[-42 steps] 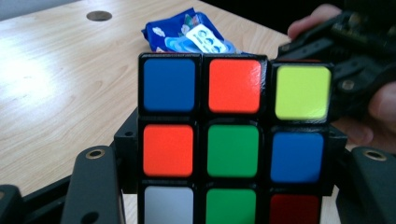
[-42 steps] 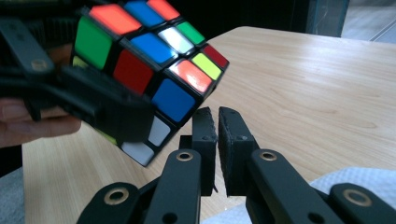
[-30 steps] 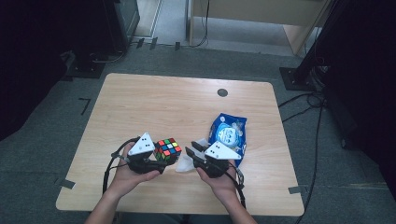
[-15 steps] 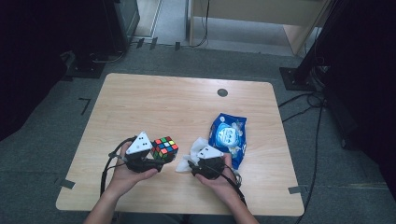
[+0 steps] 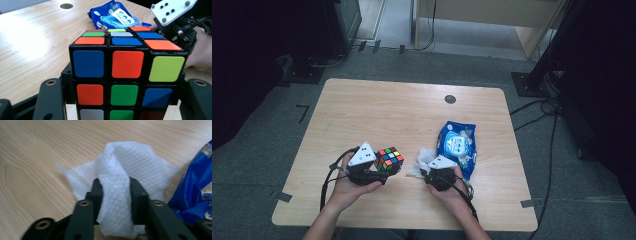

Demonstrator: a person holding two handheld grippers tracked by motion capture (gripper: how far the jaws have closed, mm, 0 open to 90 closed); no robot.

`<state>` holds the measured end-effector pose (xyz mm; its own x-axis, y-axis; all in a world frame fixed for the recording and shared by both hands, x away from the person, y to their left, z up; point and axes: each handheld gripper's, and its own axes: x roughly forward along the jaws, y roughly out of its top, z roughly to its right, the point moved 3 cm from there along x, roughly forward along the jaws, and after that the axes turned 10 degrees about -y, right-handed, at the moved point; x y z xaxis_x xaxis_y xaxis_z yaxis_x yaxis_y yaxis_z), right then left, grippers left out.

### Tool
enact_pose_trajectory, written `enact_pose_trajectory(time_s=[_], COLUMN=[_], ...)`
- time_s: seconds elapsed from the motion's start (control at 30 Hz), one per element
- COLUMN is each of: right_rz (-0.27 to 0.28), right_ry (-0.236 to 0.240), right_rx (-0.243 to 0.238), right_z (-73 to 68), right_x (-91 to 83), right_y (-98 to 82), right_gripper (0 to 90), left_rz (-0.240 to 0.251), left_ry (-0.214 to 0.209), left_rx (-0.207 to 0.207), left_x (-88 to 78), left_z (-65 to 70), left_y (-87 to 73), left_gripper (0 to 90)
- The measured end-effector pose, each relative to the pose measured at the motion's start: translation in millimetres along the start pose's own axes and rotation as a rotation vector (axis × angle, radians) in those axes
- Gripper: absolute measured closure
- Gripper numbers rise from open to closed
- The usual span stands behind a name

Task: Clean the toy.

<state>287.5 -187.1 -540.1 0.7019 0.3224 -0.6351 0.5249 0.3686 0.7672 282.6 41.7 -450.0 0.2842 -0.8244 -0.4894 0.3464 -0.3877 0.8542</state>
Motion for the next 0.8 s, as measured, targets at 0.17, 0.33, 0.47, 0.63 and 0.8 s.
enact_pose_trajectory(time_s=[0.17, 0.33, 0.47, 0.63, 0.8], right_rz=[0.002, 0.183, 0.324, 0.368, 0.362], right_ry=[-0.004, 0.036, 0.093, 0.195, 0.304], right_rx=[-0.015, 0.043, 0.064, 0.071, 0.052], right_z=[-7.0, -10.4, -17.4, -33.4, -57.8], right_x=[-4.8, -45.8, -80.6, -99.0, -98.7], right_y=[2.3, 37.1, 58.9, 70.5, 73.0], right_gripper=[86.3, 86.8, 86.6, 86.4, 86.0], left_rz=[0.003, -0.006, -0.031, -0.048, -0.073], left_ry=[-0.002, -0.001, 0.0, -0.008, -0.017], left_rx=[0.009, 0.013, 0.038, 0.078, 0.156], left_x=[1.5, 4.8, 13.6, 22.2, 33.6], left_z=[0.9, 0.4, 5.8, 16.7, 36.3], left_y=[-0.7, -4.0, -5.9, -5.1, -3.3], left_gripper=[34.0, 34.0, 34.0, 34.0, 34.0])
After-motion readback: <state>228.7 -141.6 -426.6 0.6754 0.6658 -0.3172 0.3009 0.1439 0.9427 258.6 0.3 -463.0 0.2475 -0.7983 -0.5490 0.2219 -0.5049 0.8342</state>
